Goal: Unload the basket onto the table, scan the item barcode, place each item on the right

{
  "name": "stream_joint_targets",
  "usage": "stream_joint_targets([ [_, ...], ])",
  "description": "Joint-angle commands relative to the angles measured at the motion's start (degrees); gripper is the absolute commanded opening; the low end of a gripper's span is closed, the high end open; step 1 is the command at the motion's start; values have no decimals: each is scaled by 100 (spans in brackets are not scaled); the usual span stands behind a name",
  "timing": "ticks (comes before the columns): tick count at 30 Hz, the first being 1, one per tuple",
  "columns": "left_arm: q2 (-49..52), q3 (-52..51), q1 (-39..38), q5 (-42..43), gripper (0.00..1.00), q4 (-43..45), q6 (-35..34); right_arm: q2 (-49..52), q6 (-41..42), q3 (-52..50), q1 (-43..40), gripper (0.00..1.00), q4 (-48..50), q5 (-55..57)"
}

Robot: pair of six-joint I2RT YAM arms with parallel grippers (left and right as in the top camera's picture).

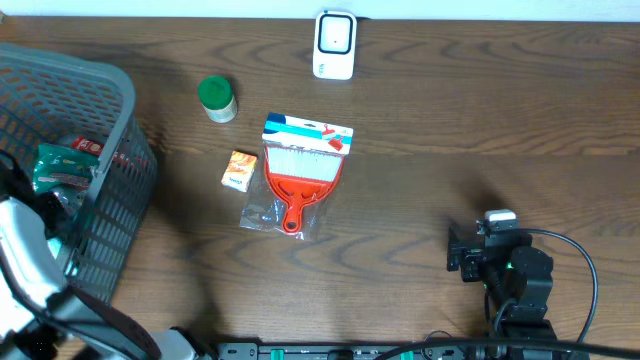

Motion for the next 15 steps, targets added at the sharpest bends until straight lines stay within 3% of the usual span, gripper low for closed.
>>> stream_joint_targets([
  [1, -507, 168, -9, 68, 31, 160, -116, -7, 83, -9, -15, 99, 31, 9],
  [7, -1469, 168, -20, 87, 31, 688, -691, -7, 83, -9, -15, 99, 33, 9],
  [15, -2726, 168, -20, 1252, 32, 1563, -1010, -7, 85, -9, -15, 99, 33, 7],
])
